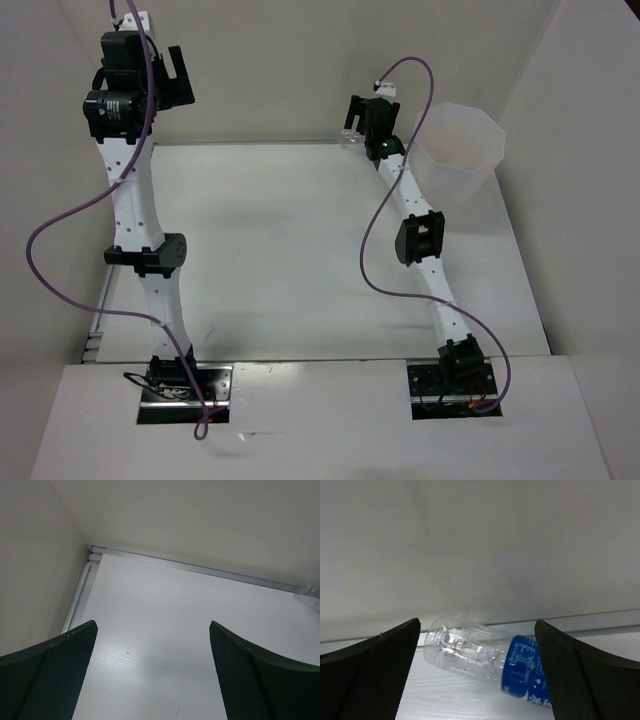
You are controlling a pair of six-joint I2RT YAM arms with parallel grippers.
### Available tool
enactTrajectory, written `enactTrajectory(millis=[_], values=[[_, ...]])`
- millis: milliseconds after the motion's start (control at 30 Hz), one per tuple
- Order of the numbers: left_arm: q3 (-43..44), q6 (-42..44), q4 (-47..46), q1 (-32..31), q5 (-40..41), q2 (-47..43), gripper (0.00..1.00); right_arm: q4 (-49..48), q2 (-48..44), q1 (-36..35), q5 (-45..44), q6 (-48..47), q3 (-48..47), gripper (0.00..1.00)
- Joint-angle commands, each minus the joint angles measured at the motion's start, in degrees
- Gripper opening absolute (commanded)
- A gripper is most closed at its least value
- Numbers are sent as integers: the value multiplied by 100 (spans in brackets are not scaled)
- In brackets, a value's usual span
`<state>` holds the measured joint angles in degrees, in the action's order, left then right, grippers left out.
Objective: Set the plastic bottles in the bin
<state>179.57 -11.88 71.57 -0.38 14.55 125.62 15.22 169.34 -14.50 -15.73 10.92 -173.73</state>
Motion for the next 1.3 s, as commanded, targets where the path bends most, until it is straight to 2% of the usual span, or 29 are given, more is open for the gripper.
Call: enactTrajectory(millis=[0, 100, 300, 400, 467, 533, 667, 700, 800, 867, 967, 1067, 1167, 1267], values=[[17, 142, -161, 38, -154, 59, 100, -302, 283, -27, 376, 366, -11, 100], [17, 142, -161, 90, -259, 59, 100, -134, 469, 44, 649, 595, -300, 100], [17, 142, -161, 91, -374, 59, 100, -186, 354, 149, 1142, 719, -29, 100], [17, 142, -161, 91, -374, 59, 100, 357, 565, 149, 1501, 902, -573, 100], [17, 194, -161, 144, -426, 59, 100, 866, 565, 149, 2044, 956, -574, 100], [17, 195, -161, 144, -479, 59, 100, 1305, 443, -86, 2100, 599, -574, 100], [17, 195, -161, 144, -479, 6, 100, 2570, 179, -798, 1049, -247, -574, 100], [17, 195, -161, 144, -479, -55, 100, 2721, 126, -939, 488, -335, -574, 100], [17, 195, -161, 144, -479, -55, 100, 2916, -146, -1291, -70, -126, -574, 100], [17, 195, -161, 144, -479, -108, 100, 2690, -392, -1344, -272, 84, -574, 100], [17, 195, -161, 144, -479, -108, 100, 2241, -752, -1345, -527, -19, -574, 100], [17, 195, -161, 144, -619, -108, 100, 2187, -1068, -1345, -738, -159, -574, 100], [17, 195, -108, 144, -681, -55, 100, 2484, -1131, -1292, -1195, -213, -574, 100], [17, 195, -108, 144, -751, -3, 100, 3108, -1131, -1108, -1249, -126, -574, 100]])
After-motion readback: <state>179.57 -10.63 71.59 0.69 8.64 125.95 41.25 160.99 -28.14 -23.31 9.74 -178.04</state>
